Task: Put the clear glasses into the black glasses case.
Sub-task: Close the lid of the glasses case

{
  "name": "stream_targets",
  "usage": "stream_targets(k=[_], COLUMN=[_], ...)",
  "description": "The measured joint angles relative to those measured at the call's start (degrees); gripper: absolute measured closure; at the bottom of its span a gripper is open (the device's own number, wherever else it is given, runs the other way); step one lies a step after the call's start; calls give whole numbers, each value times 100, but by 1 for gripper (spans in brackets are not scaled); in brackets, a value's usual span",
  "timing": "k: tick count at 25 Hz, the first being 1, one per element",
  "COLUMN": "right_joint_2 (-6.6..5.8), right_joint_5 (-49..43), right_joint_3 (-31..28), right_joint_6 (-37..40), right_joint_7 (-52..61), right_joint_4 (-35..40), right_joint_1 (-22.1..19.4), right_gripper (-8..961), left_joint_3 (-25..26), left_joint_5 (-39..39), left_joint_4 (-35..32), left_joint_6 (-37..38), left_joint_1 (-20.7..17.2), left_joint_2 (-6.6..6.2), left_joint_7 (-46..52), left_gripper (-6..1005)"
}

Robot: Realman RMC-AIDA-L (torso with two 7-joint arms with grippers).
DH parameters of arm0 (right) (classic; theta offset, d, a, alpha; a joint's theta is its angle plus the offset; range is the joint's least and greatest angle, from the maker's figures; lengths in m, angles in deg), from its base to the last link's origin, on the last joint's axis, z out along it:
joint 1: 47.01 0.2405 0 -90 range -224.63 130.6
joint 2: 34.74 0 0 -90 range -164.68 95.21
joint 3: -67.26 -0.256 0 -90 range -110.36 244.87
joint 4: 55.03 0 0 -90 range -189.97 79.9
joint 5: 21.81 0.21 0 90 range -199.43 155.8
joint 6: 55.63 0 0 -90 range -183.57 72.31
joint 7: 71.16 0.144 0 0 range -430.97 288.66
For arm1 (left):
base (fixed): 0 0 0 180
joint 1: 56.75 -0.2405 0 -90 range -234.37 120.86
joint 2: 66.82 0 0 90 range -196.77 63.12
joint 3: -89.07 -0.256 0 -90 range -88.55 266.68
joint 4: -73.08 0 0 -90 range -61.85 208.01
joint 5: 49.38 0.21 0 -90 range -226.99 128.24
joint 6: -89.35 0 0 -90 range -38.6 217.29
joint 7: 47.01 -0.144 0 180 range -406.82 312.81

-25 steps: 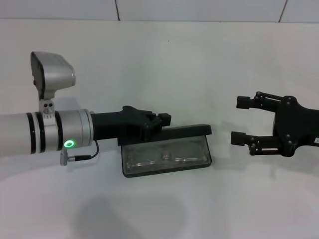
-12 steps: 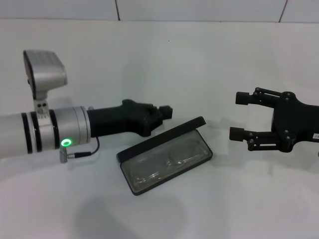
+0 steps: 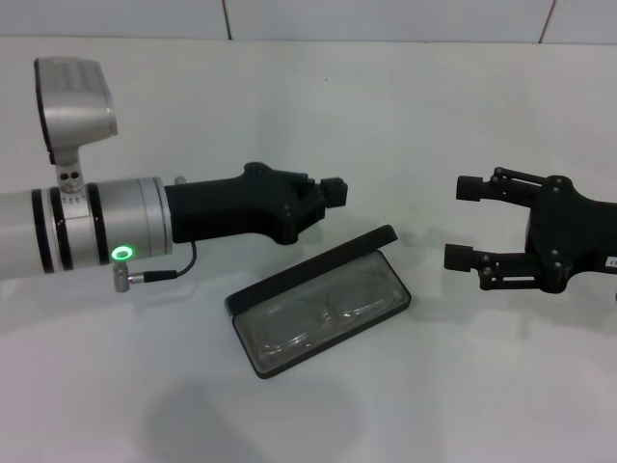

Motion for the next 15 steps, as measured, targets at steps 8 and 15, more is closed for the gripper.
stream_targets(k=[8,15], right_joint_2=[-8,-9], right_joint_5=[-20,-33], right_joint_3=[0,1], right_joint_6=[-88,-106], right_joint_7=[-17,-21], right_joint_4=[0,0], right_joint_1=[74,119], right_gripper=[81,81], left_joint_3=[0,0], left_joint_5=[537,1028], left_joint_4=[-36,-569], left_joint_6=[36,132], left_joint_1=[-13,-28], left_joint_2=[-14,-29], left_joint_7=[346,880], left_gripper=[956,956])
